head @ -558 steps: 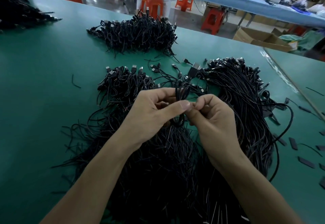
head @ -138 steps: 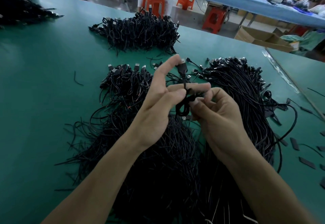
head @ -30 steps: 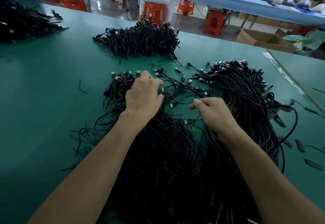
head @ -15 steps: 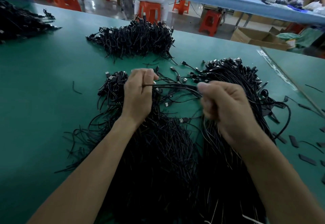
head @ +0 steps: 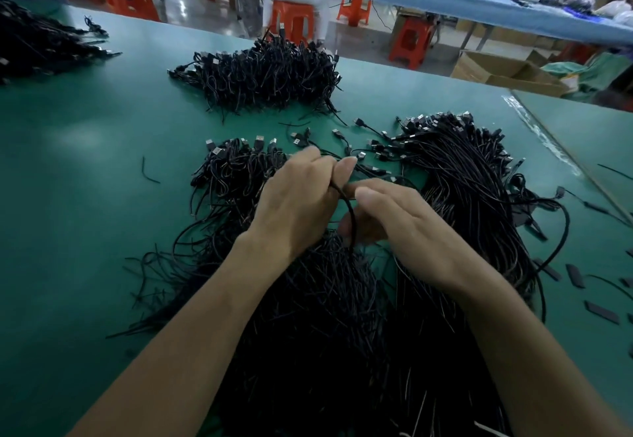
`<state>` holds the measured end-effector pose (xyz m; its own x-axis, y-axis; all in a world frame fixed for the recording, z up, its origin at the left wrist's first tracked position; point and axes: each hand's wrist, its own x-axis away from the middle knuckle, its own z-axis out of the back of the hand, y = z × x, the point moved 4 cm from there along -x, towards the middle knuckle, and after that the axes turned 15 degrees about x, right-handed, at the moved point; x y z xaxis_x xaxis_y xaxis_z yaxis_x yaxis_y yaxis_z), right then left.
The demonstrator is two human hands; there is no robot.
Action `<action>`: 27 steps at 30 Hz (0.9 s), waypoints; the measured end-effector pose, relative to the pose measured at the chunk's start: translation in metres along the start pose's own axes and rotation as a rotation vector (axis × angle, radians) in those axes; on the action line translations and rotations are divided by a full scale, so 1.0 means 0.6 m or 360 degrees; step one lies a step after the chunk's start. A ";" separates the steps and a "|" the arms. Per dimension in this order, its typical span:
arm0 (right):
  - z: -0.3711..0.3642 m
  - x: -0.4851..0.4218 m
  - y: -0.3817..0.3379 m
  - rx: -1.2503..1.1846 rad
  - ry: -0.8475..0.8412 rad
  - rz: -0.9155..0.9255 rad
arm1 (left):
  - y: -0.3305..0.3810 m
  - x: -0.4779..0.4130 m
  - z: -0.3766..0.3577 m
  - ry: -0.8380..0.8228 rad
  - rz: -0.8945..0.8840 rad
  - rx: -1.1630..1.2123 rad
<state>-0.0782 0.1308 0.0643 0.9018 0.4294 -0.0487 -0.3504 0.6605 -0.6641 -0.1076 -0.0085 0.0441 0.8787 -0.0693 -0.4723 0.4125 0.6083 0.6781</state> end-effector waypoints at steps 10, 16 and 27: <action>0.043 0.012 0.025 -0.0366 0.0812 -0.0251 | -0.002 0.004 0.019 0.0425 -0.0346 0.0206; 0.083 0.019 0.040 -0.0413 0.1182 -0.0339 | 0.009 0.000 0.048 0.0463 -0.0289 -0.0270; 0.058 0.010 0.038 -0.0364 0.0599 -0.0102 | -0.007 0.032 0.006 -0.0446 0.0374 0.1205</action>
<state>-0.0896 0.1698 0.0752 0.9640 0.1098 -0.2422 -0.2639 0.5070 -0.8206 -0.0915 -0.0152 0.0343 0.9479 -0.2615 -0.1818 0.1730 -0.0566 0.9833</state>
